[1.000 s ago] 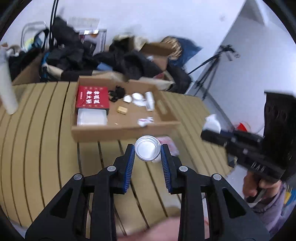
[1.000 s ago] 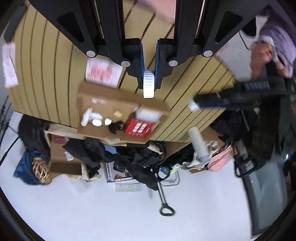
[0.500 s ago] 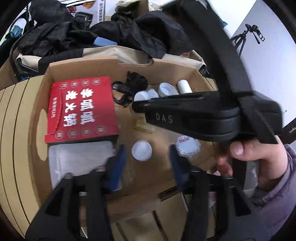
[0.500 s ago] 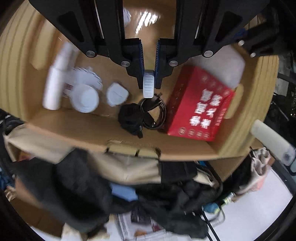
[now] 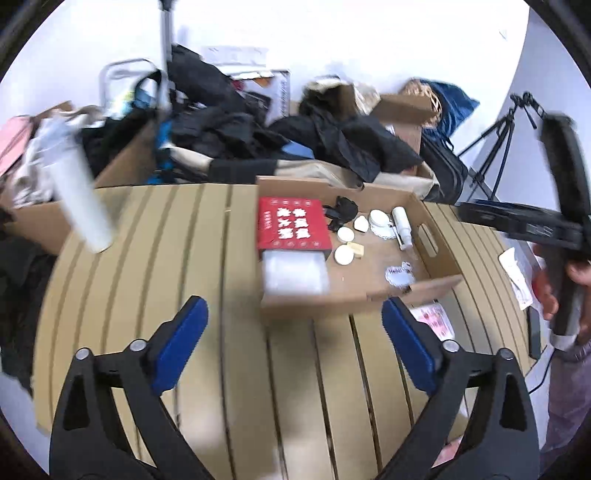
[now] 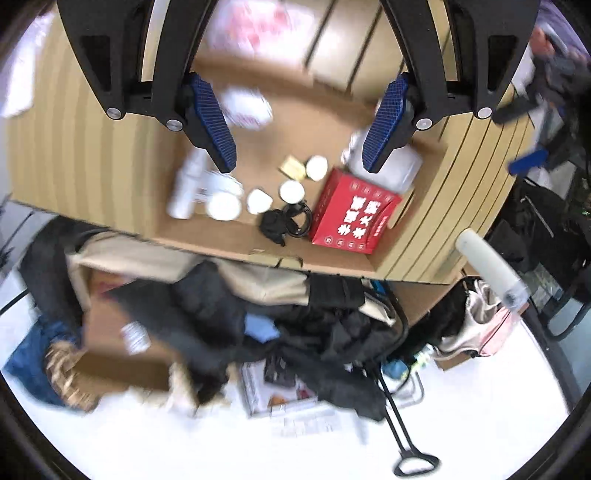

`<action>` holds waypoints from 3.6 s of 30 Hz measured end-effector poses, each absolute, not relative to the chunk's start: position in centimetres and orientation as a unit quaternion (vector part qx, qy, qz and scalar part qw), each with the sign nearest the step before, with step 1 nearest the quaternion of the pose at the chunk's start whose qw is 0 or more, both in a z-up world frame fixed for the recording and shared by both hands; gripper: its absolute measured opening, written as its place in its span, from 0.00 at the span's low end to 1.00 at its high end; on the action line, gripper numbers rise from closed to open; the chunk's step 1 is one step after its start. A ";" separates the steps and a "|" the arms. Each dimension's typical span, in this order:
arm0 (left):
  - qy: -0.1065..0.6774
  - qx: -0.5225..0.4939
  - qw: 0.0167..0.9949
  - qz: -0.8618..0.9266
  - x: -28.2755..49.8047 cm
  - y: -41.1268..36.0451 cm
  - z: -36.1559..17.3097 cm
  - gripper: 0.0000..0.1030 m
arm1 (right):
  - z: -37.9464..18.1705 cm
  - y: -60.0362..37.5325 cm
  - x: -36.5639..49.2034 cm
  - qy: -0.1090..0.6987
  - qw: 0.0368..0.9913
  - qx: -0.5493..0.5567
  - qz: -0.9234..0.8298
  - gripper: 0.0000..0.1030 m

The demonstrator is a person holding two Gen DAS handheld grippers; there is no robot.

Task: Organize objects
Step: 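Withdraw both tools from the cardboard box, then grasp the pink printed card box with the right tool, then lift the card box with the right tool and place it into the cardboard box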

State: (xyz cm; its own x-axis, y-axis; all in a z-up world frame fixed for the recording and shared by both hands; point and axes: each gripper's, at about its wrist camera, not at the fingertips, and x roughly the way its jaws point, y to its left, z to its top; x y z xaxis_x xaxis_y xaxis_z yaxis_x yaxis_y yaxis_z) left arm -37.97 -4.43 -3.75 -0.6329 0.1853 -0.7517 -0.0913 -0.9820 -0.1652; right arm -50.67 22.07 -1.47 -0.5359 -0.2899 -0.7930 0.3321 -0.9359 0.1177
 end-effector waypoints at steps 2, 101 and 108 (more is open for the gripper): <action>-0.064 -0.415 0.073 0.905 -34.9 -5.1 -2.6 0.94 | 1.1 23.8 -46.2 0.037 0.150 0.403 -0.902 0.72; -0.155 -0.387 0.235 0.878 -20.9 6.4 -4.0 0.09 | -3.3 27.0 -18.3 -0.084 0.175 0.358 -0.914 0.25; -0.158 -0.377 0.245 0.879 -30.2 6.8 -3.5 0.09 | -1.9 27.6 -27.1 -0.073 0.170 0.363 -0.913 0.25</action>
State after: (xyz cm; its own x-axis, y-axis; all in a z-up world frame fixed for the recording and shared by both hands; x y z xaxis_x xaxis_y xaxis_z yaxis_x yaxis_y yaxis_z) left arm -30.15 6.80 -3.45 -0.5947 0.5506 -0.5858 -0.3121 -0.8296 -0.4629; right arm -27.06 27.59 -1.88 -0.6784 -0.3627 -0.6389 0.2565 -0.9318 0.2566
